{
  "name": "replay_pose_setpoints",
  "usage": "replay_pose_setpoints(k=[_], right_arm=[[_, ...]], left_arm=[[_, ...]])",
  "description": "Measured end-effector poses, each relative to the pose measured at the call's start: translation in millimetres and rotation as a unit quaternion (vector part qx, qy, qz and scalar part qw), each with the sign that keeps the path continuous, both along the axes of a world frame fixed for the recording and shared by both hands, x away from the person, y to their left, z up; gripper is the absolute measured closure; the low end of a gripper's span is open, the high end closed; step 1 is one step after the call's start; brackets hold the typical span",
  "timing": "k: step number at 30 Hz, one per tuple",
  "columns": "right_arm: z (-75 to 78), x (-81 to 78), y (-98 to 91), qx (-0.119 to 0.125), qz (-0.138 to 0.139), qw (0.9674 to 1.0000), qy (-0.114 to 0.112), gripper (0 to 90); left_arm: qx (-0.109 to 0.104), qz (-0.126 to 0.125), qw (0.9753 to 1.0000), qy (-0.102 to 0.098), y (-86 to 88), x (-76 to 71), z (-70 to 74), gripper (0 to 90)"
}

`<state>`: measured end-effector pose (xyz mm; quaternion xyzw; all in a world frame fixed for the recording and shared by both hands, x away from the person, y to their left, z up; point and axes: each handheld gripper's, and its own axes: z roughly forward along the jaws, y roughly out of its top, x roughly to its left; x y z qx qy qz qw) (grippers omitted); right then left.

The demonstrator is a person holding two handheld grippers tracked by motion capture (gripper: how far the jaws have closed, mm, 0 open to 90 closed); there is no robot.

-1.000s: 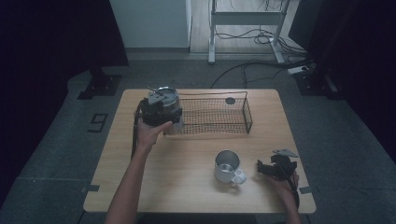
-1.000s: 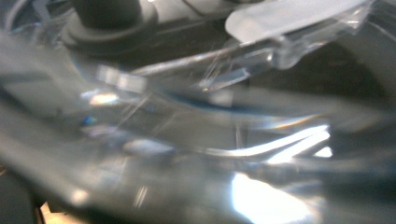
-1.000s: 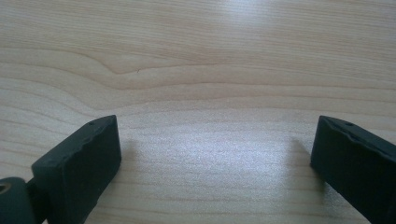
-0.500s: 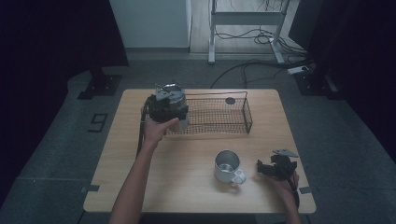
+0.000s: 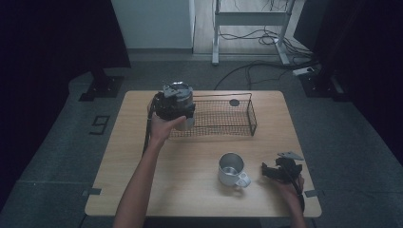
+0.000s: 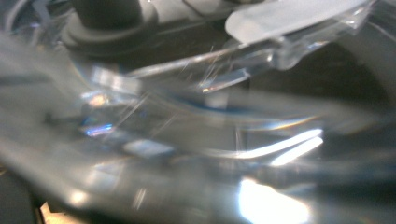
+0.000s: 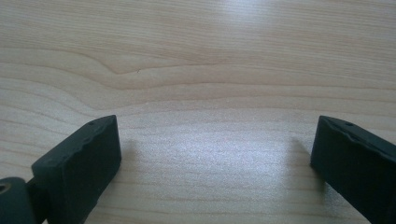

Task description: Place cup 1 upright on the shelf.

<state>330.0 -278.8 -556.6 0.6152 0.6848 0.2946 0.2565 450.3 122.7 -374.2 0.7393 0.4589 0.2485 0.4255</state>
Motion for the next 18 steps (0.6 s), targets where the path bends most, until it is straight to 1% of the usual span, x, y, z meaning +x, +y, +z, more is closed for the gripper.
replay_pose_setpoints(k=[2, 8, 13, 15, 18], right_arm=[[0.0, 0.0, 0.0, 0.000, 0.000, 1.0000, 0.000, 1.5], [0.0, -0.1, 0.0, 0.000, 0.000, 1.0000, 0.000, 1.5], [-0.1, -0.1, 0.1, 0.000, -0.001, 1.0000, 0.000, 1.6], [0.0, -0.2, 0.0, 0.000, -0.001, 1.0000, 0.000, 1.7], [0.1, -0.3, -0.1, 0.000, -0.001, 1.0000, 0.000, 1.8]], left_arm=[[-0.002, -0.002, 1.0000, -0.004, -3.2, 1.9, 3.3, 4.2], [0.000, -0.005, 1.0000, -0.006, -9.7, 5.1, 6.5, 4.1], [0.003, -0.008, 0.9999, -0.008, -12.0, 7.5, 8.0, 4.1], [0.000, -0.008, 0.9999, -0.010, -12.0, 9.0, 8.6, 4.1], [-0.004, -0.009, 0.9999, -0.007, -11.6, 12.3, 8.6, 4.1]])
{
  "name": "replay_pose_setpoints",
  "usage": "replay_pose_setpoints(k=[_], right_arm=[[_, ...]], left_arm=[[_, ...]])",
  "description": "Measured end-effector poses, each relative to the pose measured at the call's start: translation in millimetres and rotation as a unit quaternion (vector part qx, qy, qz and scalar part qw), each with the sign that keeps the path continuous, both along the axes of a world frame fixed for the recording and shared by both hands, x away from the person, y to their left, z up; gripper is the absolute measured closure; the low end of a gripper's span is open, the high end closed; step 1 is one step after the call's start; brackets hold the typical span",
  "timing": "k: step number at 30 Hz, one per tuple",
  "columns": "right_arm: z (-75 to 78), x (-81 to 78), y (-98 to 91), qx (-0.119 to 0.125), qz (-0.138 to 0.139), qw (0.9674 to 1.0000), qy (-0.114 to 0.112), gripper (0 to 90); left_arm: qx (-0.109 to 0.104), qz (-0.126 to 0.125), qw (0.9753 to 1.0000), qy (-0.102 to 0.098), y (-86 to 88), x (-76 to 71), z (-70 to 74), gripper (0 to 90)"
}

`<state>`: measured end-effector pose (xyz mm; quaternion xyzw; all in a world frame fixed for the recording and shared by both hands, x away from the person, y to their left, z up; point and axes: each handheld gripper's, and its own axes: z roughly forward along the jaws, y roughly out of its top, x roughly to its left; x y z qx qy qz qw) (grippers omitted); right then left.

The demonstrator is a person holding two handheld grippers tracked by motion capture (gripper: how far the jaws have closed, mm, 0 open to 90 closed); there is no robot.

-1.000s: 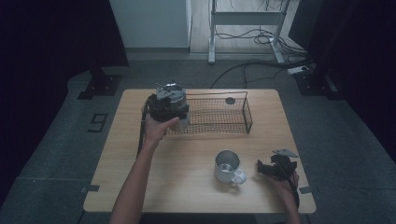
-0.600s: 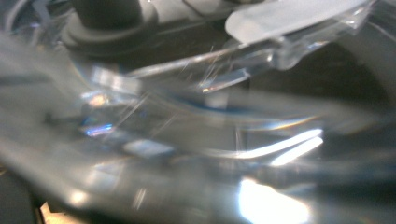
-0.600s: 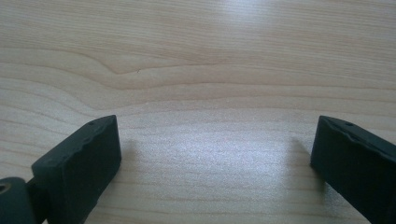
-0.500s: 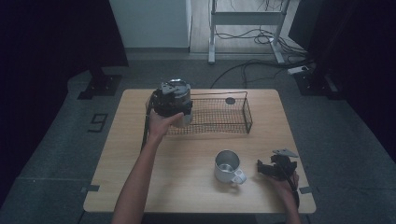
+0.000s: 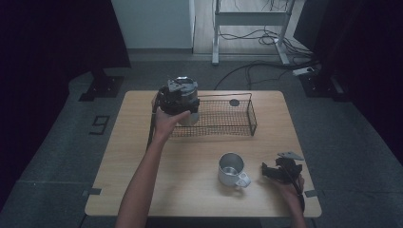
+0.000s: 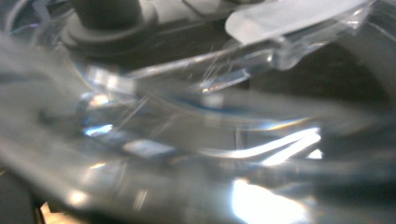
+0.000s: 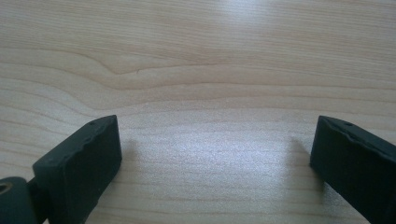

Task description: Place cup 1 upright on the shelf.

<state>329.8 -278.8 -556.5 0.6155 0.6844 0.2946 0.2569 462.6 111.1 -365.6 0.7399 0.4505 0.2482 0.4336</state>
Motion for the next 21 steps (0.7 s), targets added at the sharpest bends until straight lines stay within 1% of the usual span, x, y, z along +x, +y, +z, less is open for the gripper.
replay_pose_setpoints(k=[2, 7, 13, 21], right_arm=[[0.1, -0.1, 0.0, 0.000, -0.001, 1.0000, 0.000, 1.9], [0.1, -0.2, -0.1, 0.000, -0.001, 1.0000, 0.000, 2.0], [0.1, -0.2, 0.0, 0.000, -0.001, 1.0000, 0.000, 2.1], [0.1, -0.2, 0.0, 0.000, -0.001, 1.0000, 0.001, 2.0]], left_arm=[[0.004, 0.001, 1.0000, 0.001, -0.8, 3.1, -0.6, 4.1], [0.002, 0.003, 1.0000, 0.002, -3.0, 7.2, -2.4, 4.1], [0.007, 0.001, 1.0000, 0.005, -7.3, 13.3, -6.5, 4.1], [0.005, 0.007, 0.9999, 0.009, -6.4, 21.9, -12.5, 4.1]])
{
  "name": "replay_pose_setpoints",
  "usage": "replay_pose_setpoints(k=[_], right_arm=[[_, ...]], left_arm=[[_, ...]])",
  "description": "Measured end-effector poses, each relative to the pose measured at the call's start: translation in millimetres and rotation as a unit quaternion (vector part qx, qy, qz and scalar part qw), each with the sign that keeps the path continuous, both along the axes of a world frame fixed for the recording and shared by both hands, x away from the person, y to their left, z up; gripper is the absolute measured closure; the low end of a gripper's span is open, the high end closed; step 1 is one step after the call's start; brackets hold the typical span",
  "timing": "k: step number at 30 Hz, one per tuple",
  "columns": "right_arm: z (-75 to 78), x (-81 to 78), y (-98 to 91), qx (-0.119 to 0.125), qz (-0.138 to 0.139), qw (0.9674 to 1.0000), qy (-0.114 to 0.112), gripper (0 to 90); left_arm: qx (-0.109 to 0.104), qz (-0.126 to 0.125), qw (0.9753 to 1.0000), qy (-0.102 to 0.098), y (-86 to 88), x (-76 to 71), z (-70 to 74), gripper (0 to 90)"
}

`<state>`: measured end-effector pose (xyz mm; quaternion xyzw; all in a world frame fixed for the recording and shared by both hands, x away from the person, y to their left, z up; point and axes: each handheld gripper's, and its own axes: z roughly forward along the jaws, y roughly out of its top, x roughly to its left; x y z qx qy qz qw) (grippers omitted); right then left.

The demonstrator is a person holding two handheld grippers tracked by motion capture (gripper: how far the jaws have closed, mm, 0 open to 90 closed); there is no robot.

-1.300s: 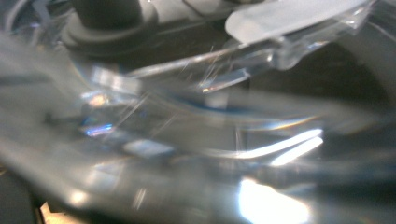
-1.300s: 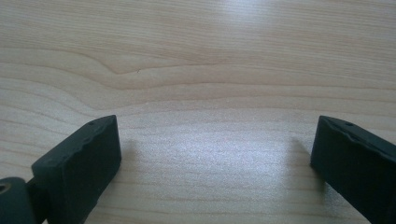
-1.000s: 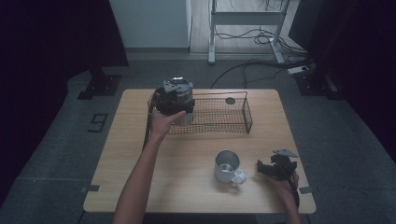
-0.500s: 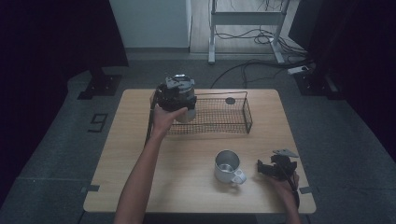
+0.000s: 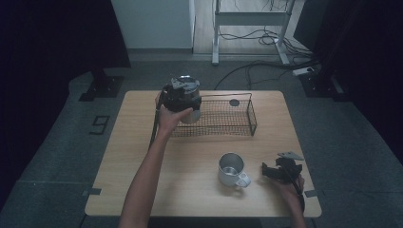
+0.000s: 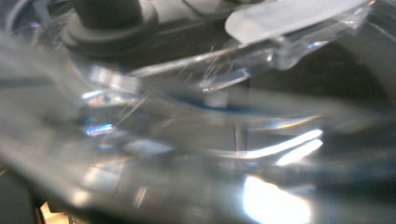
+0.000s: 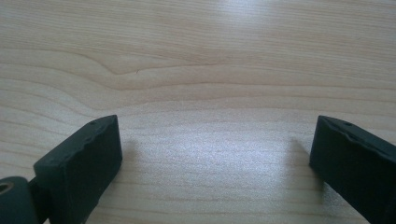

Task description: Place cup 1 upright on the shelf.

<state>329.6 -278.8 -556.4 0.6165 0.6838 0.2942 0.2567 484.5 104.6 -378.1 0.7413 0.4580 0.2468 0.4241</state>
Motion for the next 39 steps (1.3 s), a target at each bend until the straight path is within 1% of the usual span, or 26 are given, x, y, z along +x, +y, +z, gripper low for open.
replay_pose_setpoints(k=[6, 10, 18, 20, 22, 26, 34, 38, 39], right_arm=[[0.0, 0.1, 0.0, 0.000, 0.000, 1.0000, 0.000, 2.1], [0.0, 0.1, -0.1, 0.000, 0.000, 1.0000, 0.000, 2.0], [0.0, 0.1, 0.0, 0.000, 0.000, 1.0000, 0.000, 2.0], [0.0, 0.1, 0.0, 0.000, 0.000, 1.0000, 0.000, 2.0], [0.0, 0.1, -0.1, 0.000, 0.000, 1.0000, 0.000, 2.0], [0.0, 0.1, -0.1, 0.000, 0.000, 1.0000, 0.000, 2.0], [0.0, 0.0, -0.1, 0.000, 0.000, 1.0000, 0.000, 2.0], [0.0, 0.1, -0.1, 0.000, 0.000, 1.0000, 0.000, 2.0], [0.1, 0.1, 0.0, 0.000, 0.000, 1.0000, 0.000, 2.0]], left_arm=[[0.001, 0.003, 1.0000, 0.006, -1.0, 7.6, -2.7, 4.1], [-0.004, 0.003, 1.0000, 0.005, -2.3, 11.4, -3.9, 4.1], [0.002, 0.009, 0.9999, 0.012, -4.0, 18.3, -10.8, 4.1], [0.003, 0.012, 0.9999, 0.011, -4.9, 19.1, -12.3, 4.1], [0.002, 0.012, 0.9999, 0.006, -6.5, 19.2, -13.5, 4.1], [-0.001, 0.005, 1.0000, 0.006, -8.3, 21.6, -16.9, 4.1], [0.005, 0.009, 0.9997, 0.020, -9.7, 29.0, -28.0, 4.1], [0.005, 0.014, 0.9997, 0.022, -7.7, 31.7, -31.5, 4.1], [0.002, 0.017, 0.9996, 0.021, -7.3, 32.9, -33.2, 4.1]])
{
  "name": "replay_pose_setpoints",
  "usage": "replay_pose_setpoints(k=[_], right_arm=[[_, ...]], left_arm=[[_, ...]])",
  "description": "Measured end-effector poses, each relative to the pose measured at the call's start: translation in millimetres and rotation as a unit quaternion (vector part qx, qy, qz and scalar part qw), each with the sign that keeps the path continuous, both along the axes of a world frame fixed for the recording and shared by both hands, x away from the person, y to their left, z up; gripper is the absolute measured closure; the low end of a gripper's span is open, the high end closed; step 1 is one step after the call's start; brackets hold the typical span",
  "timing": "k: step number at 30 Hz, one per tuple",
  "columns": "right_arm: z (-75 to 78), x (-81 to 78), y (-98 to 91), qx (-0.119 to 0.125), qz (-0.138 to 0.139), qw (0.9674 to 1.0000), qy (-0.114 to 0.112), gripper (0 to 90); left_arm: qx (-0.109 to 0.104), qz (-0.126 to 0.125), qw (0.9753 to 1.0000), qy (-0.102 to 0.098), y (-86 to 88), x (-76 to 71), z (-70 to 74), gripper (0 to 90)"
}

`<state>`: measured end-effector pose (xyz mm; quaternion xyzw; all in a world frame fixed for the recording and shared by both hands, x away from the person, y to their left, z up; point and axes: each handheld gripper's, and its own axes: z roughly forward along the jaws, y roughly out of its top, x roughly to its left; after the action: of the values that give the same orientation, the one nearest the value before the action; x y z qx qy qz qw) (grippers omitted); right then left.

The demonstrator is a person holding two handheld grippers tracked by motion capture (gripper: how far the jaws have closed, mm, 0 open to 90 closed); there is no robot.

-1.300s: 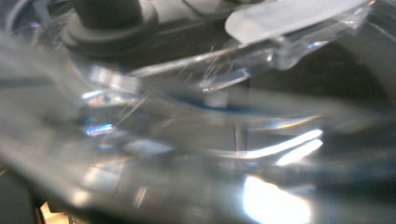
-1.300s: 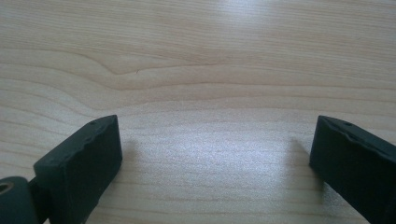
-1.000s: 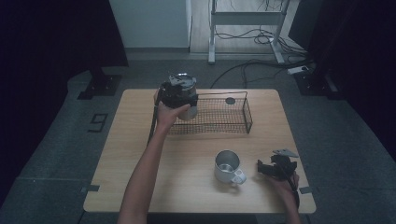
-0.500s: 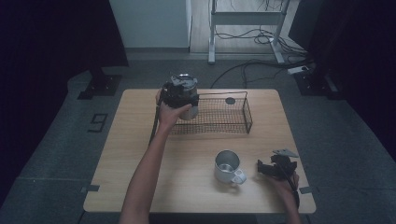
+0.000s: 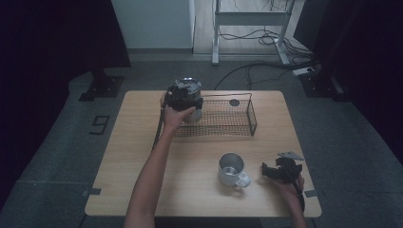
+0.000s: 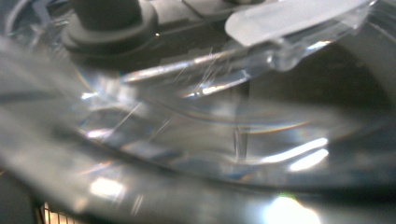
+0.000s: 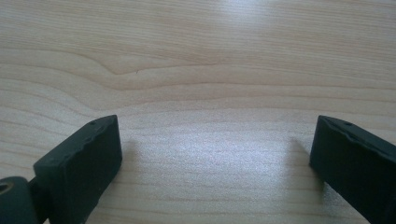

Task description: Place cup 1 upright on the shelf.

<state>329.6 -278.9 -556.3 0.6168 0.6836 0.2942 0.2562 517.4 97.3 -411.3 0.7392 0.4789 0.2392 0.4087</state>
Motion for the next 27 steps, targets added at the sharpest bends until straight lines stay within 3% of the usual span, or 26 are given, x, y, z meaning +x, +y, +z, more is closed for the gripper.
replay_pose_setpoints(k=[16, 27], right_arm=[[-0.1, 0.0, 0.0, 0.000, 0.000, 1.0000, 0.000, 2.0], [-0.1, 0.0, 0.0, 0.000, 0.000, 1.0000, 0.000, 2.0]], left_arm=[[0.016, 0.008, 0.9997, 0.015, -5.3, 3.9, -24.8, 4.1], [0.021, 0.012, 0.9994, 0.024, -6.5, 6.3, -34.3, 4.0]])
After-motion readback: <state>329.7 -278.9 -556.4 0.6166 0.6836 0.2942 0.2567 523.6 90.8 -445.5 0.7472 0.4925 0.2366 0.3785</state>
